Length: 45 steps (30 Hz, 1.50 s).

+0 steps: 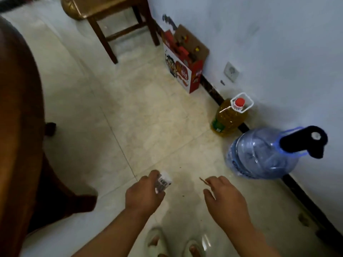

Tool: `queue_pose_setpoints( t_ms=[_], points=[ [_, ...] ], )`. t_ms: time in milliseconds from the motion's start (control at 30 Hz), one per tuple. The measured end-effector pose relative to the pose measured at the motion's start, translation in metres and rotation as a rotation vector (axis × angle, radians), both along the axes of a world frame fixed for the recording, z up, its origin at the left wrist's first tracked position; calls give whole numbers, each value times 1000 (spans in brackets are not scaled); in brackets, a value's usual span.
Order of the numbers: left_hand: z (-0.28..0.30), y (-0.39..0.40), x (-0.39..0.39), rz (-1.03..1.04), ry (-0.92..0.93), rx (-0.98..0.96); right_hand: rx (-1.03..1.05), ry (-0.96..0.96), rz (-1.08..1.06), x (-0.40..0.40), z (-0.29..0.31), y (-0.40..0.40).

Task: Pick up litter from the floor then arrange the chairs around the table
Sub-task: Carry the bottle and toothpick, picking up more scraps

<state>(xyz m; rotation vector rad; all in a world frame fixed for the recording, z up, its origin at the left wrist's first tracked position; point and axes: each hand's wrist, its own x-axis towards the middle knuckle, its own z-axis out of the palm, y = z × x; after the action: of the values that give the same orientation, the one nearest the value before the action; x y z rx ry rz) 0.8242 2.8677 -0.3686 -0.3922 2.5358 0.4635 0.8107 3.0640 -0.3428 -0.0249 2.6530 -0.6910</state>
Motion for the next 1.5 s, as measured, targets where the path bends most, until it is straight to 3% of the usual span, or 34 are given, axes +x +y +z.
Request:
queue_pose_setpoints(
  t_ms=[233,367,567,900,1200,1500],
  points=[
    [115,-45,-59,127,129,61,-26,146,120,-101,89,-65],
    [152,-91,-116,315,185,130,26,150,187,-171,133,-118],
    [191,-142,-234,380,288,229,30,234,259,-266,177,-180],
    [202,-252,-372,612,297,233,-59,252,406,-459,190,-287],
    [233,-352,-518,792,245,25,-156,177,693,-651,196,-408],
    [238,-463,-587,1009,227,-94,-215,133,969,-749,199,-579]
  ],
)
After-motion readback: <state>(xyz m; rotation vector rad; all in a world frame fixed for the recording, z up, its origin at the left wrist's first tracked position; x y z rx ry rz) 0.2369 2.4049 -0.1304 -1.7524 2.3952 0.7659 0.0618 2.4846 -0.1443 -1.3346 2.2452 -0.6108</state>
